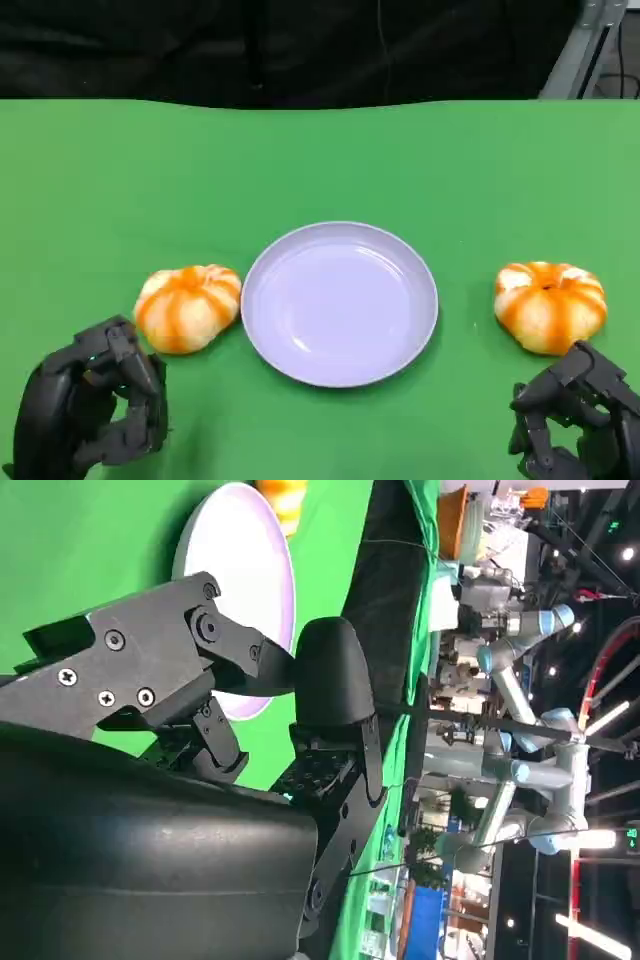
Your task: Grasp the bread from the table and place it into the plate.
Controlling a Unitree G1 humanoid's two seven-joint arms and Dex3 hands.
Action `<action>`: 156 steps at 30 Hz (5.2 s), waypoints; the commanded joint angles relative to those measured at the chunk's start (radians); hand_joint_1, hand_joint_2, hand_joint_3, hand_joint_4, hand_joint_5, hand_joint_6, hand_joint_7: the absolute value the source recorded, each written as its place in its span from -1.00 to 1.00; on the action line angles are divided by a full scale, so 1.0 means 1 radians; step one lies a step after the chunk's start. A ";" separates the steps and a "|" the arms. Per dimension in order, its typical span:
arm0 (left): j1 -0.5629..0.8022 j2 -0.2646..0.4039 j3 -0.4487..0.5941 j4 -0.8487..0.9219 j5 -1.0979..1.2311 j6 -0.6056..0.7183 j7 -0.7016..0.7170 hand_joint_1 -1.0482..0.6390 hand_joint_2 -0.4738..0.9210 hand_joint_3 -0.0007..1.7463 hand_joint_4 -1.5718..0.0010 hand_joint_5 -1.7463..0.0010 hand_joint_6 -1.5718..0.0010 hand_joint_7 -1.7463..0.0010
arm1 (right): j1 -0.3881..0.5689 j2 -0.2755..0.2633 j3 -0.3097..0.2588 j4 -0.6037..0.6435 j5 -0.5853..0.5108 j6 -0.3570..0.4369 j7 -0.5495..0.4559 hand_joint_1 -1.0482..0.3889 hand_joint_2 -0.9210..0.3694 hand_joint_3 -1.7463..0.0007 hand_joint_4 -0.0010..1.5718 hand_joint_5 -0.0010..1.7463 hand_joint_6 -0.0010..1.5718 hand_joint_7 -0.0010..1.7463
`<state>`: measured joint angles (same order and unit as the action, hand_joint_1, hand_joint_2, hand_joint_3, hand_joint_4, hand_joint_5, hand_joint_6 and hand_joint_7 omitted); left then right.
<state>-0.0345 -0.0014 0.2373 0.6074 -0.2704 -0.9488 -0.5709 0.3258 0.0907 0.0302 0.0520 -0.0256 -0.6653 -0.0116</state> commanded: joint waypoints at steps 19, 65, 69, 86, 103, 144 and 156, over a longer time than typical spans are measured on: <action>0.042 0.343 -0.088 -0.685 0.996 0.325 0.373 -1.00 1.00 -0.46 1.00 0.41 1.00 0.40 | 0.009 -0.008 -0.010 -0.023 -0.005 0.007 -0.016 0.36 -0.62 -0.08 0.10 1.00 -0.09 0.86; -0.121 0.491 -0.390 -0.581 1.065 0.744 0.431 -0.82 0.99 -0.99 0.26 0.86 0.25 1.00 | 0.007 -0.009 -0.002 -0.012 0.010 -0.017 -0.008 0.37 -0.65 -0.07 0.11 1.00 -0.09 0.85; -0.130 0.490 -0.407 -0.557 1.059 0.765 0.429 -0.81 1.00 -0.99 0.26 0.90 0.26 1.00 | 0.004 -0.013 -0.003 -0.011 0.008 -0.020 -0.005 0.36 -0.63 -0.07 0.11 1.00 -0.09 0.84; -0.190 0.474 -0.462 -0.381 1.065 0.797 0.539 -0.80 1.00 -0.97 0.26 0.97 0.27 1.00 | 0.006 -0.012 -0.006 -0.011 0.005 -0.023 -0.010 0.35 -0.62 -0.07 0.12 1.00 -0.08 0.85; -0.284 0.454 -0.525 -0.236 1.048 0.778 0.608 -0.79 1.00 -0.94 0.27 0.99 0.28 1.00 | 0.016 -0.009 -0.003 -0.026 0.015 0.000 -0.004 0.35 -0.59 -0.11 0.12 1.00 -0.08 0.85; -0.392 0.398 -0.652 0.123 1.030 0.687 0.795 -0.64 1.00 -0.92 0.19 0.97 0.22 0.98 | 0.023 -0.012 -0.002 -0.030 0.026 -0.007 0.006 0.35 -0.57 -0.12 0.11 1.00 -0.08 0.85; -0.403 0.391 -0.681 0.181 1.029 0.645 0.874 -0.33 1.00 -0.96 0.08 0.96 0.12 0.97 | 0.023 -0.015 -0.002 -0.027 0.030 -0.013 0.013 0.34 -0.57 -0.13 0.11 1.00 -0.08 0.84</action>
<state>-0.4372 0.3884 -0.4346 0.7690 0.7605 -0.2951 0.2930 0.3453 0.0859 0.0364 0.0336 -0.0056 -0.6714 0.0000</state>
